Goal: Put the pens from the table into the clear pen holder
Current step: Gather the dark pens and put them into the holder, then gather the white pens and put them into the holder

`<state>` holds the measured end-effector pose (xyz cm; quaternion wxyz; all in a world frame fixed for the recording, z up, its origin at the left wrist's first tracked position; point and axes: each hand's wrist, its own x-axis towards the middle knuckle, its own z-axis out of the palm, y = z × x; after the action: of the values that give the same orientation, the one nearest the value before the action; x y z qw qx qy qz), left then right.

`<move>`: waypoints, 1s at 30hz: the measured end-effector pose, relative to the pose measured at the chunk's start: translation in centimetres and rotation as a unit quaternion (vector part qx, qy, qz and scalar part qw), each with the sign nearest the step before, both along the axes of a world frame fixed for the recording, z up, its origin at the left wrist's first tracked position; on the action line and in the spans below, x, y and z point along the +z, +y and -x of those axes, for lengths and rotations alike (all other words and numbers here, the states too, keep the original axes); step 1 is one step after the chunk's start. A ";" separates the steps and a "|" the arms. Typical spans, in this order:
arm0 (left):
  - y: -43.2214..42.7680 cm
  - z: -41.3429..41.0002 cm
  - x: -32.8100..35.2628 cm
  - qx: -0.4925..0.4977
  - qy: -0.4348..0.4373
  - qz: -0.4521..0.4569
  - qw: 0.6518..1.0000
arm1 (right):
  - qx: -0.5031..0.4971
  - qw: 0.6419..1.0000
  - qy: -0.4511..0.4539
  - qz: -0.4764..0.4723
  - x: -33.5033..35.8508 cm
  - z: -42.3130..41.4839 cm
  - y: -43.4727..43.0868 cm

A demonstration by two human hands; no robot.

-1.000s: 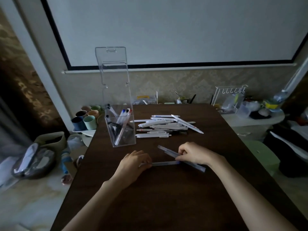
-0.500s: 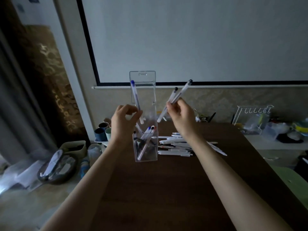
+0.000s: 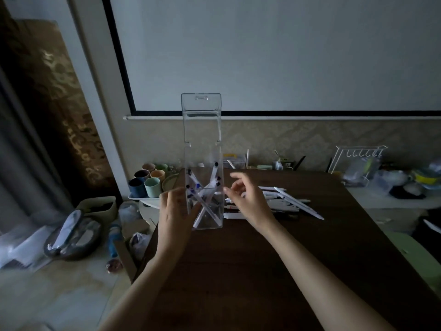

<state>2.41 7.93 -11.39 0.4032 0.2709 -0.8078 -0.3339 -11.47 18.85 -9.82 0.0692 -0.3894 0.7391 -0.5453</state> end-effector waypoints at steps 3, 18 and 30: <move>1.8 0.0 -1.9 -0.104 -0.043 0.064 0.992 | -0.060 0.997 0.016 -0.042 -3.1 2.2 3.6; 5.6 11.0 -7.1 -0.147 -0.309 0.064 0.937 | -0.087 0.928 0.074 -0.354 -6.0 13.6 7.8; 7.0 8.1 -7.8 -0.177 -0.263 0.108 0.942 | -0.120 0.913 0.220 -0.321 -9.6 8.1 11.8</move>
<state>-5.65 14.93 -19.22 0.1374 0.1562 -0.9513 -0.2275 -19.54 30.61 -19.45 -0.0395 -0.3644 0.9121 -0.1835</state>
